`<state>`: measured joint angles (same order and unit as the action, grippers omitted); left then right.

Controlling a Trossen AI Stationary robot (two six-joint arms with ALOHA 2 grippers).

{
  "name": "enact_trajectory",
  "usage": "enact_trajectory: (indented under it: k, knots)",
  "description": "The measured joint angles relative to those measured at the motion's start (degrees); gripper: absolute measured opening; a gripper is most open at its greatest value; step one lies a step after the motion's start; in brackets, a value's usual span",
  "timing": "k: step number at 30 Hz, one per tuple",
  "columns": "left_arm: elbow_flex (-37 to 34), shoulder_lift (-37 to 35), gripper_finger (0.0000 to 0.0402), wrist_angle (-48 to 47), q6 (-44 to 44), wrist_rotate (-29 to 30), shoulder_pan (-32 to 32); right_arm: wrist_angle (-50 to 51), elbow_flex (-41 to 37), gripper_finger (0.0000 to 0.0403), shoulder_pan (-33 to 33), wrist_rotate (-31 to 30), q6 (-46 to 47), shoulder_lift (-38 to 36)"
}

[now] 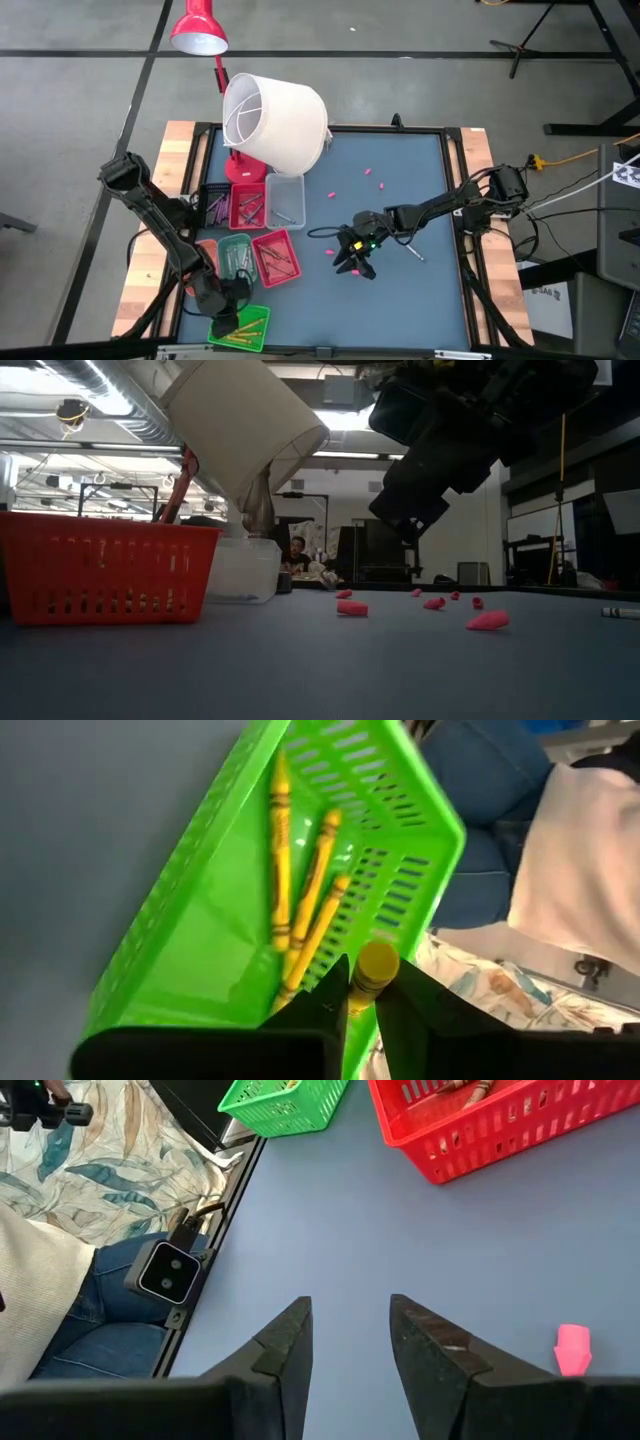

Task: Sort crayons
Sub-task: Put the yellow crayon into the green bin, then put the gray crayon into the green bin

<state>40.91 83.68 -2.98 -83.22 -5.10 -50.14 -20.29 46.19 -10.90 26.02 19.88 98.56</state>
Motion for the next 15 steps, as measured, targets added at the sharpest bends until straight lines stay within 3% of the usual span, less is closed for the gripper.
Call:
enact_trajectory:
  k: [15]
  knots:
    - [0.00, 0.00, 0.0083, -4.02, -0.37, 6.12, -1.04, 0.07, 0.00, 0.0131, 0.04, 0.75, 4.08, -0.10]
